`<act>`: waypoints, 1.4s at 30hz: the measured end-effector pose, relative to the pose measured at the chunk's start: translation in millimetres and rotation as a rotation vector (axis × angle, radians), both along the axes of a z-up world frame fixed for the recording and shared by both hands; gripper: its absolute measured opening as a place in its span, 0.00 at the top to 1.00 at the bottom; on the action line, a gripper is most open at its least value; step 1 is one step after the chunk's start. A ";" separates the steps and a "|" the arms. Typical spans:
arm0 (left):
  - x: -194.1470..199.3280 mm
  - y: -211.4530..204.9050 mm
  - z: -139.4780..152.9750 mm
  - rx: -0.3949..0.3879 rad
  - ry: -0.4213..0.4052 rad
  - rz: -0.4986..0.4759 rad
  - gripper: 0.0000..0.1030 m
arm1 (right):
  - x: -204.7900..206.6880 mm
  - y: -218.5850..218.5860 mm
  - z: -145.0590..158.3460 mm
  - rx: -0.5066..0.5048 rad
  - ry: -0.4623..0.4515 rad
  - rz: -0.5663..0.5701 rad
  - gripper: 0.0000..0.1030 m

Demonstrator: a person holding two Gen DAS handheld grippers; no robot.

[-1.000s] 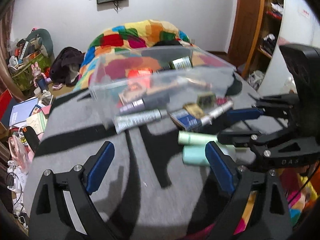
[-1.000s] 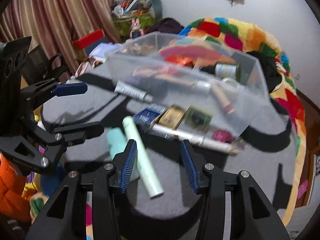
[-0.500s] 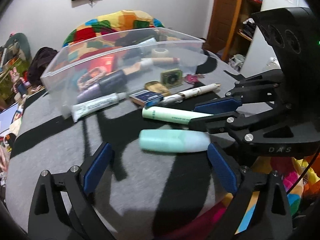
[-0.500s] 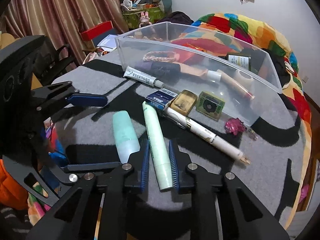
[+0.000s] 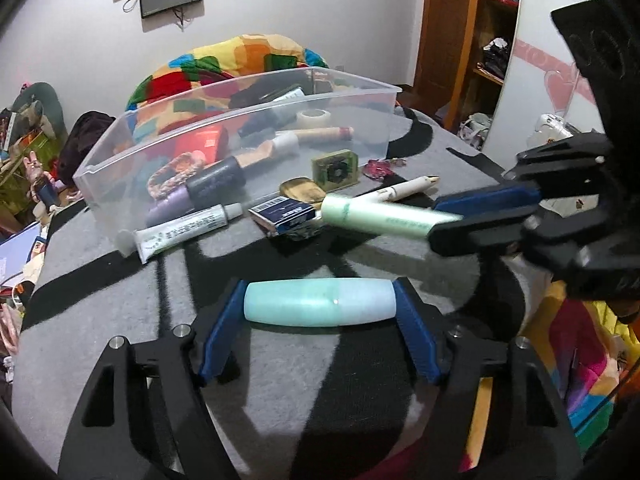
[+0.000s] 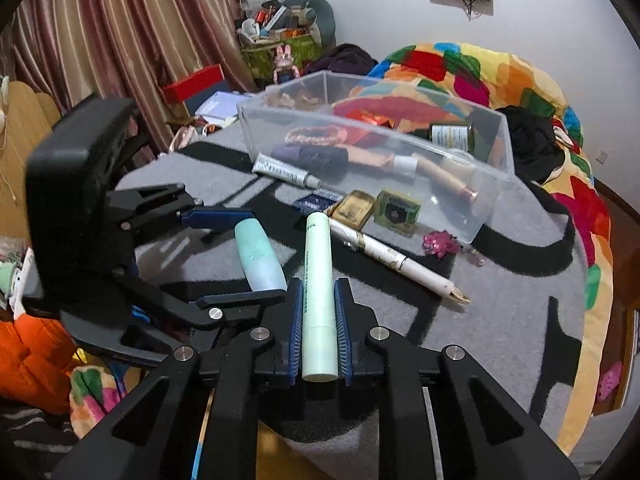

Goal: Organize objects
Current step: 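Grasp the mint bottle with the left tool while the right tool grasps the pale green tube, then carry the mint bottle and pale green tube into the box and release them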

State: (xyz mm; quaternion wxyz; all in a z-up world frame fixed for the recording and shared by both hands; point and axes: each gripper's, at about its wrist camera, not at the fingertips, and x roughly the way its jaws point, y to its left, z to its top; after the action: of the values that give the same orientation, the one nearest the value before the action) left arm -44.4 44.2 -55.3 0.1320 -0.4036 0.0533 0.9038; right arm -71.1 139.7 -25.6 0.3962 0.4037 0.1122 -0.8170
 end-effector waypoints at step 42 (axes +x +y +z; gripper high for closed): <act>-106.4 -81.6 53.9 0.058 0.070 0.307 0.29 | -130.6 -54.0 11.1 -0.040 0.013 -0.255 0.86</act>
State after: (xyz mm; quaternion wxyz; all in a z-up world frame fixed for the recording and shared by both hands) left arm -150.8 -37.4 -1.4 0.0021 -0.3715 -0.0303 0.9279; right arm -201.7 85.7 -14.5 0.2963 0.4016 0.0463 -0.8653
